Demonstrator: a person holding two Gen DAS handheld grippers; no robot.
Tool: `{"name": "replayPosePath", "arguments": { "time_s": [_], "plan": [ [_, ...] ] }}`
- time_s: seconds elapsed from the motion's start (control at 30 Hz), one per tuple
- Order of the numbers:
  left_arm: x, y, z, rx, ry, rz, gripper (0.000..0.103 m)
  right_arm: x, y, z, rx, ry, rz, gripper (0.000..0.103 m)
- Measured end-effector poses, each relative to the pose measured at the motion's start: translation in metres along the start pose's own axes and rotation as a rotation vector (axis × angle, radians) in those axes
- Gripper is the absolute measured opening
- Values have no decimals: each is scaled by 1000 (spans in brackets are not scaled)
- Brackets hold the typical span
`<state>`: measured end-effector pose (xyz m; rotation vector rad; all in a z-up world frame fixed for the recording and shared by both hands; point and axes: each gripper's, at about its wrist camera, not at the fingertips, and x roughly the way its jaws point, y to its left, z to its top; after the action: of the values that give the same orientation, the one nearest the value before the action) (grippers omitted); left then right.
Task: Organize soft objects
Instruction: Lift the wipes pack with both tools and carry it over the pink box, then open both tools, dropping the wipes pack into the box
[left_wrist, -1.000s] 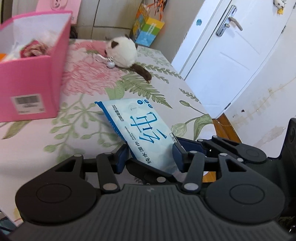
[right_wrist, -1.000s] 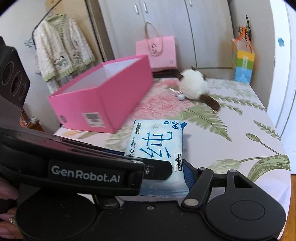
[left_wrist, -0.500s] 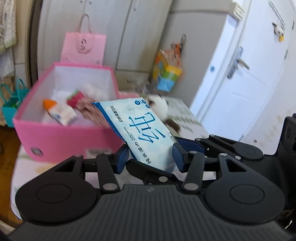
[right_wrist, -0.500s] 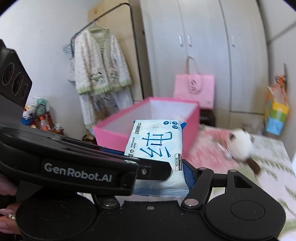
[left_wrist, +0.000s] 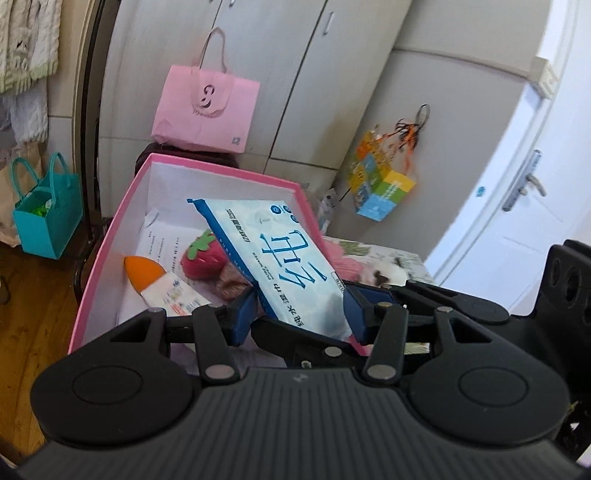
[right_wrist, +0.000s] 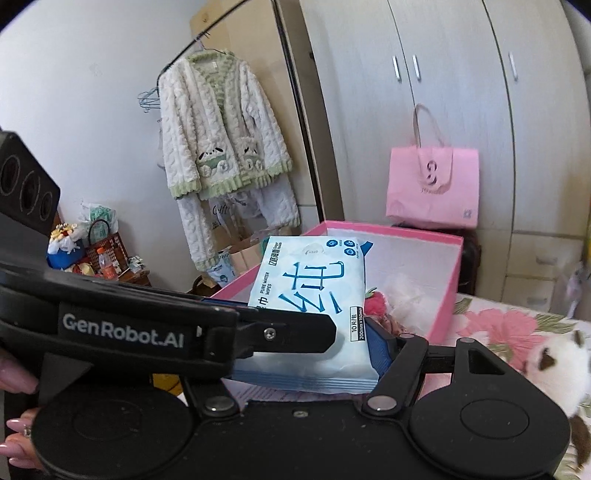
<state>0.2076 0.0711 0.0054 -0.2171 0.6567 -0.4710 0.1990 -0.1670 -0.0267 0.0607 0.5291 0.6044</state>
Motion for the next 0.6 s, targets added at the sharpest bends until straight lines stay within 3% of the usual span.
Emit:
{"name": "replayPosePath", "arguments": {
  "time_s": [0.23,0.6],
  "plan": [
    [43,26,19,-60,46,27,49,46,-17,14,0,75,2,74],
    [58,41,20,-89,90,49,49,74,-15,27,-101,180,2,74]
  ]
}}
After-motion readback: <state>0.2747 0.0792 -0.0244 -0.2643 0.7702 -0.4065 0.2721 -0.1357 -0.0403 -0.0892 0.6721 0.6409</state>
